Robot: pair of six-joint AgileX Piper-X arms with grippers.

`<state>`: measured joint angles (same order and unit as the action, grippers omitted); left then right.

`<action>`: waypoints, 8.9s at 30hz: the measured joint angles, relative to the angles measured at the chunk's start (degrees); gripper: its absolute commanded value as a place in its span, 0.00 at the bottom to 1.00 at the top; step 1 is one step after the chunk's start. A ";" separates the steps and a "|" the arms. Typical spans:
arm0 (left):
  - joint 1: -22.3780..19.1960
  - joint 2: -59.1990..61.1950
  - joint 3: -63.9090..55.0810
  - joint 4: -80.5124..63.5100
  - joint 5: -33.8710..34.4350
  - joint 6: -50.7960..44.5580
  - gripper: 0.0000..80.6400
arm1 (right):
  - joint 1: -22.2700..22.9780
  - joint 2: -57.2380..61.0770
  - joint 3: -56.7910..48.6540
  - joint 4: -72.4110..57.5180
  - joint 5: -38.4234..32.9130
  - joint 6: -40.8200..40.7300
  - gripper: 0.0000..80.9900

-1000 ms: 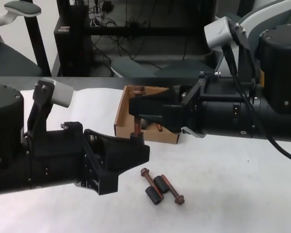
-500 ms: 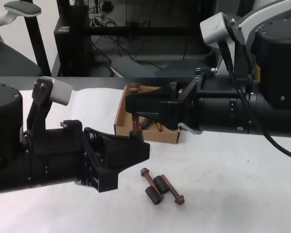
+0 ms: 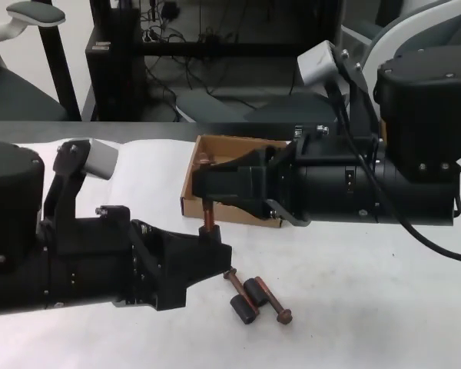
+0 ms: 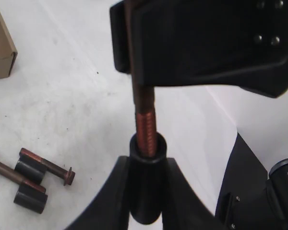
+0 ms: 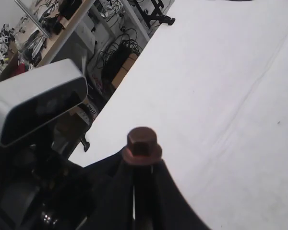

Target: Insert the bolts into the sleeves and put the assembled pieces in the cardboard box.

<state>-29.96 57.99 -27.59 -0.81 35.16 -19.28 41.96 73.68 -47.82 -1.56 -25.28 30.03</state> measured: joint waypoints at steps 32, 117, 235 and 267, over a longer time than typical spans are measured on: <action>0.00 1.51 -7.08 15.46 -2.03 10.56 0.02 | 0.13 0.13 0.11 0.29 -0.25 0.00 0.01; 1.88 2.43 -7.08 14.72 -1.12 15.13 0.02 | -0.25 3.66 -9.16 15.13 -0.31 -5.93 0.01; 1.92 2.43 -7.08 10.05 -3.75 11.84 0.02 | -0.35 3.90 -10.92 18.24 4.61 -5.27 0.01; 1.95 2.43 -7.08 8.40 -5.39 11.80 0.02 | 0.99 2.29 -10.92 21.50 5.95 -6.86 0.83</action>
<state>-28.01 60.41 -34.66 7.59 29.77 -7.48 42.95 75.97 -58.74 19.93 -19.34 23.16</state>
